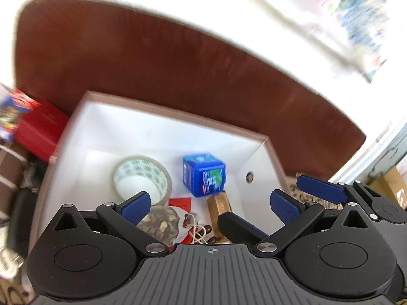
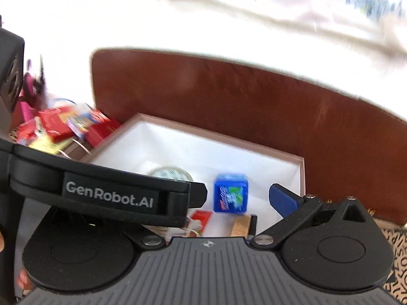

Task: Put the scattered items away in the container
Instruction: 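Move both tools back to the heap of items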

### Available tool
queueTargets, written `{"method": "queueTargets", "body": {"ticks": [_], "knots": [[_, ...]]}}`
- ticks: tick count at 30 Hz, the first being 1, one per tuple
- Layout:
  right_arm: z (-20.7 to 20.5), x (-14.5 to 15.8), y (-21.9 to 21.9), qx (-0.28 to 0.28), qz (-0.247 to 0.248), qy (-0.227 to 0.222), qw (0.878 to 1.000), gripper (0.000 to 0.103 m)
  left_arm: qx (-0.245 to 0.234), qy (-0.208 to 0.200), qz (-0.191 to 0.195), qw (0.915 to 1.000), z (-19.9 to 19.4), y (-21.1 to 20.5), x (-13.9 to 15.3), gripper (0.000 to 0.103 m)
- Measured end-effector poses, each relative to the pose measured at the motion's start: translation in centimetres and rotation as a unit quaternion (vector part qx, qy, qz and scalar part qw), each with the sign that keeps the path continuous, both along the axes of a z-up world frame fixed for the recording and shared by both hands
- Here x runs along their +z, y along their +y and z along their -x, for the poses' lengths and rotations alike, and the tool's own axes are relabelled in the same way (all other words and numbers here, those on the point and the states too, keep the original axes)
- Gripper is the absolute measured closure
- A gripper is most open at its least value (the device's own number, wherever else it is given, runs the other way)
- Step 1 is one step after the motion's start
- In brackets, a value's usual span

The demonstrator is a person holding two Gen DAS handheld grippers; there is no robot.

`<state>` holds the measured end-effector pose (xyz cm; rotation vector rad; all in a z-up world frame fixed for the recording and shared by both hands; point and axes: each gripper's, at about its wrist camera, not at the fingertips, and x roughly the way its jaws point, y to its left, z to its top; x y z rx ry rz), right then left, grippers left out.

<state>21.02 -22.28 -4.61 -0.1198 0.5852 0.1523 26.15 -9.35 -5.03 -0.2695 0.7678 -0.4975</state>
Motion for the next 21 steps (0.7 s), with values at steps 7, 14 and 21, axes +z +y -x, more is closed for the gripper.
{"method": "queueTargets", "body": {"ticks": [7,14,21], "knots": [[4.8,1.4,3.8,0.065,-0.002,-0.010,0.998,0.000,0.038,-0.029,0.008,0.9988,7.0,5.1,1.7,0.000],[10.3,2.3,9.7,0.130,0.011,-0.055,0.990,0.000,0.081,-0.045,0.023,0.9954,13.7,12.2,2.6,0.000],[13.6,-0.2,15.9,0.202,0.019,-0.055,0.978,0.000,0.108,-0.054,0.001,0.9927,18.7,19.7,-0.1,0.000]]}}
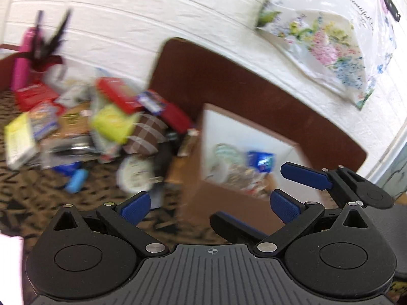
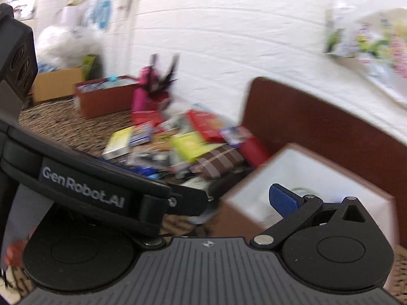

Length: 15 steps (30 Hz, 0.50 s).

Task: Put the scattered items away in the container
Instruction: 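Move both tools back to the heap of items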

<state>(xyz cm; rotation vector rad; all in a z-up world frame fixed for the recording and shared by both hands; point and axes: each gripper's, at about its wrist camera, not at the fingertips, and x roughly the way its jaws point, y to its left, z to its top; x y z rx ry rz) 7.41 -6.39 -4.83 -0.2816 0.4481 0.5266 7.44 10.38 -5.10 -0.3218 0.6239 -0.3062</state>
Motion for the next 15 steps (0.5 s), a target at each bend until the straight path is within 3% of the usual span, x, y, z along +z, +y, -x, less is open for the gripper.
{"method": "queueTargets", "body": {"ticks": [4,10,15], "knots": [[0.6,-3.1,3.4,0.024,0.000,0.017,1.000,0.000,0.024,0.006,-0.031,0.9992,0.6,3.9,-2.7,0.000],[-1.5,-8.5,6.4,0.007,-0.004,0.053,0.999,0.001,0.034,0.050,-0.024,0.9979,-2.5,7.8,-6.5,0.001],[-4.2,-11.6,6.6,-0.038,-0.038,0.099,0.994,0.004,0.029,0.079,-0.031,0.9960,-5.8,9.1,-9.5,0.016]]}}
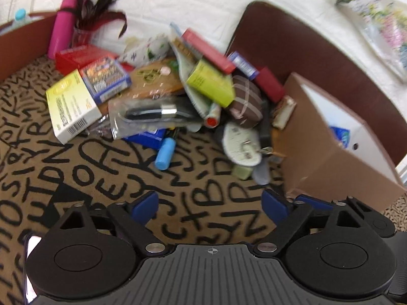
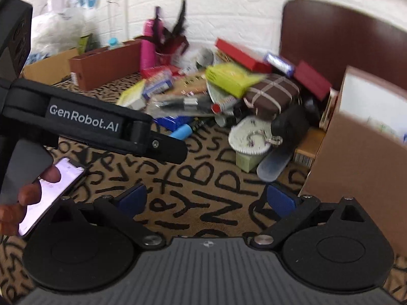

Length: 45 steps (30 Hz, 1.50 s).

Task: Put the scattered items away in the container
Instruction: 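Move both tools back to the heap of items, then grasp the blue-capped marker with the left tool while the right tool grasps the green box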

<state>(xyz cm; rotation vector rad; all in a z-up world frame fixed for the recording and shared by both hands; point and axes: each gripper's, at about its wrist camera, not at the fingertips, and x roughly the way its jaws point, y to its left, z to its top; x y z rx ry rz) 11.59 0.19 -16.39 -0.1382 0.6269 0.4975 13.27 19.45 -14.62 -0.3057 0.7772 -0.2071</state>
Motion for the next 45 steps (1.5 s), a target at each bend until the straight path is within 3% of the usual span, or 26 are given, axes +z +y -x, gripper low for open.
{"method": "queueTargets", "body": {"ticks": [7,11,15,17,18,19,23,24,26,31,34,37,40,45], "knots": [[-2.9,-1.9,1.3,-0.034,0.016,0.005,0.999,0.014,-0.006,0.009,0.004,0.9999,-3.5,0.9,-1.9,0.033],[-4.6,-2.7,1.6,-0.057,0.005,0.023,0.998,0.023,-0.009,0.016,0.010,0.9998,-5.1,1.2,-2.7,0.050],[-4.8,-3.0,2.1,-0.082,0.010,0.009,0.997,0.028,-0.002,0.018,0.029,0.9994,-5.9,1.8,-3.3,0.062],[-4.9,-2.8,2.0,-0.105,0.002,0.009,0.994,0.039,-0.001,0.021,0.035,0.9992,-6.1,2.1,-3.4,0.078],[-4.8,-2.8,1.8,-0.114,-0.007,0.009,0.993,0.042,0.001,0.023,0.041,0.9989,-6.1,2.3,-3.5,0.080],[-4.7,-2.7,1.6,-0.121,-0.014,0.009,0.992,0.049,0.006,0.024,0.051,0.9984,-6.0,2.6,-3.7,0.080],[-4.1,-2.5,1.3,-0.121,-0.029,0.015,0.992,0.051,0.030,0.020,0.081,0.9961,-5.6,3.4,-3.9,0.062],[-4.1,-2.5,1.5,-0.116,-0.024,0.013,0.993,0.051,0.033,0.015,0.079,0.9962,-5.4,3.2,-3.7,0.051],[-4.3,-2.6,1.7,-0.115,-0.023,0.012,0.993,0.051,0.036,0.006,0.064,0.9973,-5.3,2.8,-3.3,0.044],[-5.2,-2.5,1.9,-0.123,-0.023,-0.001,0.992,0.060,0.034,0.011,0.071,0.9969,-5.9,3.1,-3.8,0.043],[-6.3,-2.3,2.3,-0.123,-0.020,0.008,0.992,0.058,0.048,0.013,0.084,0.9953,-5.8,3.5,-3.1,0.041],[-6.6,-2.1,2.8,-0.121,-0.010,-0.005,0.993,0.053,0.053,-0.023,0.045,0.9973,-5.2,3.2,-2.1,0.033],[-7.7,-2.7,2.8,-0.134,-0.009,0.013,0.991,0.057,0.048,0.002,0.029,0.9984,-6.4,3.0,-3.2,0.033],[-8.0,-3.1,1.9,-0.147,-0.030,0.014,0.989,0.066,0.048,-0.006,0.015,0.9987,-7.4,1.8,-3.3,0.035]]}}
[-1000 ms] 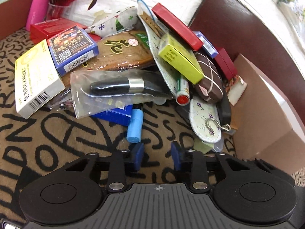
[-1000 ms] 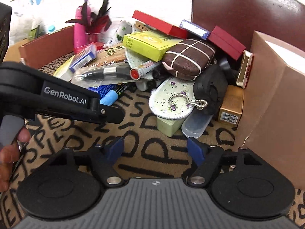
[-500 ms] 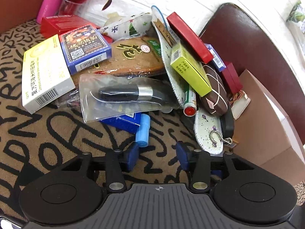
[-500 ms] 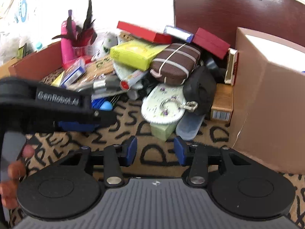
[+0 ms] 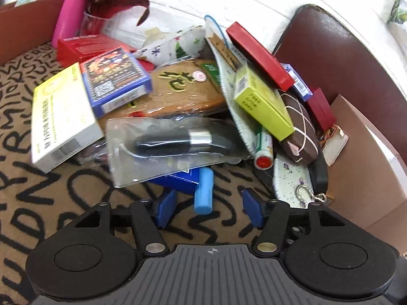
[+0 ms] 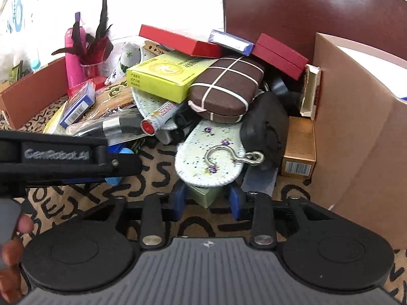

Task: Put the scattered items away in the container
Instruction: 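Grasp the blue-capped marker with the left tool while the right tool grasps the green box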

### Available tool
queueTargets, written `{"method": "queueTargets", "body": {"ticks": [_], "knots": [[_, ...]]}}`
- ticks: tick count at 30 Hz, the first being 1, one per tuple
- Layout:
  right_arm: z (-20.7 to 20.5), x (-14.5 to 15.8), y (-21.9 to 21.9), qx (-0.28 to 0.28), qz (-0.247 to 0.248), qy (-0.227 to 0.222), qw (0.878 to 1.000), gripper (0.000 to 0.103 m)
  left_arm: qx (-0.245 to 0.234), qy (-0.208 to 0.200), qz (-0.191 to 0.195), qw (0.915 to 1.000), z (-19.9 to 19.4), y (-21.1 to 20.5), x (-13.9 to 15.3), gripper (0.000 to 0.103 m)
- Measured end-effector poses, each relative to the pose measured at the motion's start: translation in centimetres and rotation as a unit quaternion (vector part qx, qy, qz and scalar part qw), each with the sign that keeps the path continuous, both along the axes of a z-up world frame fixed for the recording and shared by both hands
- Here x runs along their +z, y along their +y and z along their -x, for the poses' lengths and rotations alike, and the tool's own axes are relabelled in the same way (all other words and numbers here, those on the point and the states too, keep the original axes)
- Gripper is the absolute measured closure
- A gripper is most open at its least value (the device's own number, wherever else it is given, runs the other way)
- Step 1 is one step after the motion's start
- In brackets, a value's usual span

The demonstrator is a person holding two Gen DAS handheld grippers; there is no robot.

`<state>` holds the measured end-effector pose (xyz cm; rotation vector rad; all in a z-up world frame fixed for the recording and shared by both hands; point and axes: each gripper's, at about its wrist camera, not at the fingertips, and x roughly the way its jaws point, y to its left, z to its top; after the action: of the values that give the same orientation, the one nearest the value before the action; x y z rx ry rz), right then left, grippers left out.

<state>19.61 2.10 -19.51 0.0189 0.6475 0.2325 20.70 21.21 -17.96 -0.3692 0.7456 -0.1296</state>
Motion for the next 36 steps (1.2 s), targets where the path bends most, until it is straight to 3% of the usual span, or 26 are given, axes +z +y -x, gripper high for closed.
{"method": "queueTargets", "body": {"ticks": [1,2,4,8,19,20,21,25,29,36], "knots": [[0.1,0.1,-0.2,-0.002,-0.005,0.002,1.000,0.069,-0.003,0.003,-0.001,1.0000,-0.1,-0.3,0.0,0.043],[0.2,0.1,-0.4,-0.001,-0.007,0.004,1.000,0.070,-0.007,0.009,-0.001,0.9999,-0.2,-0.5,-0.1,0.071],[0.6,0.3,-0.8,0.007,-0.007,0.009,1.000,0.073,-0.006,0.017,0.007,0.9998,-0.1,-0.7,-0.3,0.088],[2.5,0.3,-1.6,0.021,-0.003,0.014,1.000,0.078,-0.006,0.024,0.021,0.9995,1.1,-0.6,-0.4,0.089],[10.5,0.8,-5.4,0.063,0.002,0.044,0.997,0.078,-0.089,0.077,-0.013,0.9930,8.3,-2.0,0.5,0.089],[11.0,0.9,-5.7,0.066,0.002,0.047,0.997,0.078,-0.087,0.079,-0.009,0.9930,8.7,-2.0,0.6,0.084],[11.4,0.9,-5.9,0.067,0.003,0.050,0.997,0.078,-0.087,0.078,-0.009,0.9932,9.0,-2.1,0.6,0.066],[12.0,1.2,-6.0,0.071,0.006,0.047,0.996,0.069,-0.076,0.068,-0.027,0.9944,9.3,-3.2,0.7,0.063],[11.4,1.4,-6.0,0.065,-0.004,0.042,0.997,0.061,-0.056,0.059,-0.035,0.9961,8.1,-3.9,0.6,0.046],[9.4,1.2,-5.6,0.062,-0.010,0.050,0.997,0.061,-0.037,0.043,-0.054,0.9969,5.4,-4.2,0.1,0.045]]}}
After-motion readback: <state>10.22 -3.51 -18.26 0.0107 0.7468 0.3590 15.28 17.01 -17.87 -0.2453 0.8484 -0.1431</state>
